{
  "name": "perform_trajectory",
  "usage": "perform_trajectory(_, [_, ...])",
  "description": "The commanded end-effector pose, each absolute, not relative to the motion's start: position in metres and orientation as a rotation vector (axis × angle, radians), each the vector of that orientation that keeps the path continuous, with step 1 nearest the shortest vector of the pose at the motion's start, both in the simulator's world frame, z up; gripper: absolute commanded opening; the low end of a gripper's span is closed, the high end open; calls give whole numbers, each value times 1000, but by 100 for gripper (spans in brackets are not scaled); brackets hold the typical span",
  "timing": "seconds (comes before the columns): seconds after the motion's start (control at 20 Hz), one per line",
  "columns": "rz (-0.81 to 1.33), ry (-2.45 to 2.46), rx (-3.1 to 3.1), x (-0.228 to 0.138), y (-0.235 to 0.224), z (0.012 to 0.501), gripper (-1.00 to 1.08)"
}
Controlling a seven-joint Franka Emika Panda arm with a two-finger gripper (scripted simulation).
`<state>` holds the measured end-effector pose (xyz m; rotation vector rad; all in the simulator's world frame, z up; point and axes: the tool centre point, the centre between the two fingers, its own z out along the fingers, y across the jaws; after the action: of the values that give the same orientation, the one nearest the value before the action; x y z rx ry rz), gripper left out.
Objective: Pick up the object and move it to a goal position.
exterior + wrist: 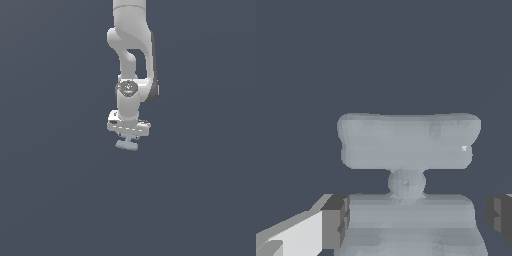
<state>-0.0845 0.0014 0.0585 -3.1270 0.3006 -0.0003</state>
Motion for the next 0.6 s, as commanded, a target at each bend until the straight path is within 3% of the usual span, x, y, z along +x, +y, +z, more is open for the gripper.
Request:
perform_trajectory(0.0, [1,301,-3127,-85,2,49,100])
perform_trajectory(0.55, [0,303,-3127,-86,2,17,100])
